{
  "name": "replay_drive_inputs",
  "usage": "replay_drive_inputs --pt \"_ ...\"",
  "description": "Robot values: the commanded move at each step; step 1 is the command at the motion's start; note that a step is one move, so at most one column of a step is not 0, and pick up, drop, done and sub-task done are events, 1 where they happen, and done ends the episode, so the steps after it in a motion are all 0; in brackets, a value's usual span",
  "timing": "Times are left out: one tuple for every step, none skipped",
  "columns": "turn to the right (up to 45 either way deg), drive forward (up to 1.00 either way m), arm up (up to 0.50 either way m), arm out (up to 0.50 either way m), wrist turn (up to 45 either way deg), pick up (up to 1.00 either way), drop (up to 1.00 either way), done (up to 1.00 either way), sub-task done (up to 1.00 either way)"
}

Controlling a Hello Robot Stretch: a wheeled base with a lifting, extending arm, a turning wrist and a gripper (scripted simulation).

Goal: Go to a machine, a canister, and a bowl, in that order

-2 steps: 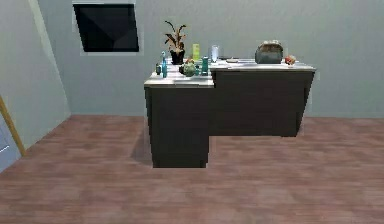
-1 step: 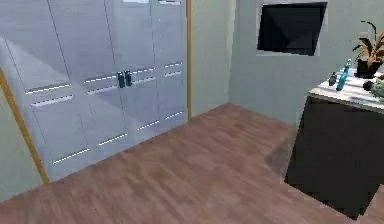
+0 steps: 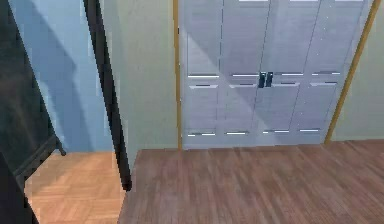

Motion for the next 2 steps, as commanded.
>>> replay_drive_inputs --pt "0.0 0.7 0.0 0.0 0.0 0.0 0.0 0.0 0.0" --pt "-45.0 0.0 0.0 0.0 0.0 0.0 0.0 0.0 0.0"
